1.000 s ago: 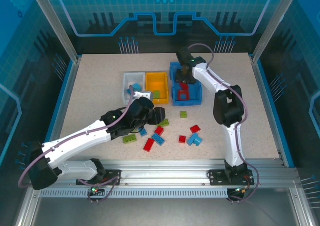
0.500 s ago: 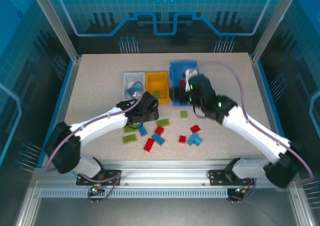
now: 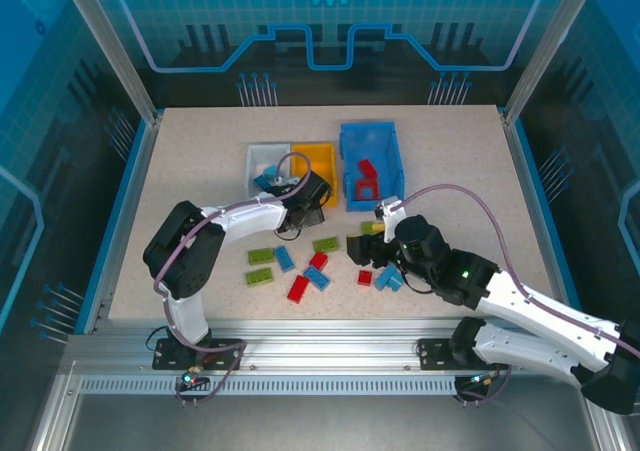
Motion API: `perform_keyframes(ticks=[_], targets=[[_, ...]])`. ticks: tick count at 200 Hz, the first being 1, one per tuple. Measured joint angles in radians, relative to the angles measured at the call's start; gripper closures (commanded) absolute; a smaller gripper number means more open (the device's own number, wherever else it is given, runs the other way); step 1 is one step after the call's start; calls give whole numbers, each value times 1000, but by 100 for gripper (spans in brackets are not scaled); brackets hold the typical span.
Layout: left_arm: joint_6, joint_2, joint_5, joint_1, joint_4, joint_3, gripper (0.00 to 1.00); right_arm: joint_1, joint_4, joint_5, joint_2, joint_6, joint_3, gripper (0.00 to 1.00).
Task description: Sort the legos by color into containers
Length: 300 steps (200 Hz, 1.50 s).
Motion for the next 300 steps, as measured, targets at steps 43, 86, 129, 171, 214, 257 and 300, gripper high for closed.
perform_keyframes(ticks=[43,86,129,171,214,257,300], targets=[[6,59,1,35,25,25,38,0,0,5,27,3,1,26],[14,78,9,36,50,25,51,0,0,6,40,8,1,26],[31,81,7,35,86,17,66,0,0,6,40,8,3,27],[32,-32,5,9,82,-84,71,0,0,8,40,8,6,27],[76,-178,7,-38,7,-34,71,-2,8,10,37,8,25,28],[161,-67,33,20,-37,248,71,-22,15,5,55,15,61,27],[230,195,78,104,-82,547,71,-32,15,5,54,16,76,28]])
